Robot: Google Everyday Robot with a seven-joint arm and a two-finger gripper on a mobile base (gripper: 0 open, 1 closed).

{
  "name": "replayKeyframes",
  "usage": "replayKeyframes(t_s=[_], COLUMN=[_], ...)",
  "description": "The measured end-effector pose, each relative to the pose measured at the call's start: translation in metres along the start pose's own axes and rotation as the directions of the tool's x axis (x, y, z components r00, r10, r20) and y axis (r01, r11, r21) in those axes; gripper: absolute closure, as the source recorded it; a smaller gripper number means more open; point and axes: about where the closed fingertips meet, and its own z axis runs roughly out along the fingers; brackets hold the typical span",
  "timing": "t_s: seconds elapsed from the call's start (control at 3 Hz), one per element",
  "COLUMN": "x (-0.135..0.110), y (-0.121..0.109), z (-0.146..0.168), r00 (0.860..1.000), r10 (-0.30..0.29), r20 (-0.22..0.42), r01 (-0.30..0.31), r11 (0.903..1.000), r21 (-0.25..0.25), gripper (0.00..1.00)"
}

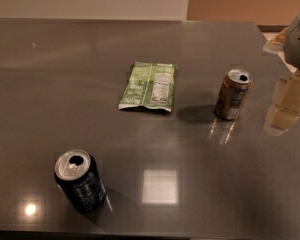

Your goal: Move orange can near green jalapeno chip bag

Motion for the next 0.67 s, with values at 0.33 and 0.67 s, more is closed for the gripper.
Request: replayKeyframes(t_s=[0.33, 0.67], x=[0.001, 0.001], y=[-0.007, -0.029], z=[0.001, 0.012], r00=[1.0, 0.999], r10=[0.002, 0.015], r20=[0.01, 0.043], r01=[-0.002, -0.016], r11=[1.0, 0.9999], r21=[0.009, 0.007], gripper=[0.0, 0.0])
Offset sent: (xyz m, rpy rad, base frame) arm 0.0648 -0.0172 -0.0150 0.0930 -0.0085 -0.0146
